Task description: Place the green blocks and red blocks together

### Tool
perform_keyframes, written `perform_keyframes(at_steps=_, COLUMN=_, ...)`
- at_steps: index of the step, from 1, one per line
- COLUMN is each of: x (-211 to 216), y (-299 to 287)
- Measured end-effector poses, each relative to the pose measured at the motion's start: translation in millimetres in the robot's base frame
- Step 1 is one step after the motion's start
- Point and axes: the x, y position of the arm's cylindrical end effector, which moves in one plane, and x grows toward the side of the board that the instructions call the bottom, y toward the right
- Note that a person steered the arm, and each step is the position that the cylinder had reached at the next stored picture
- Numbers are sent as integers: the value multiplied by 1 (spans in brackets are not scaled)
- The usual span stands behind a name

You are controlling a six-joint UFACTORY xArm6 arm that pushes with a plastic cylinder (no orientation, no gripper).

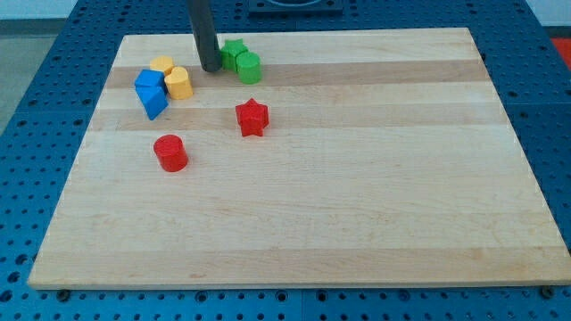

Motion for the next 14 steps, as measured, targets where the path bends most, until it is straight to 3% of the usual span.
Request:
perform_keyframes(at_steps=3, x=-54, y=8)
perform_keyframes(at_steps=8, x=50, y=63)
perform_keyframes(at_steps=12, x=114, y=13)
perform_keyframes(at_steps=14, x=148, y=-48)
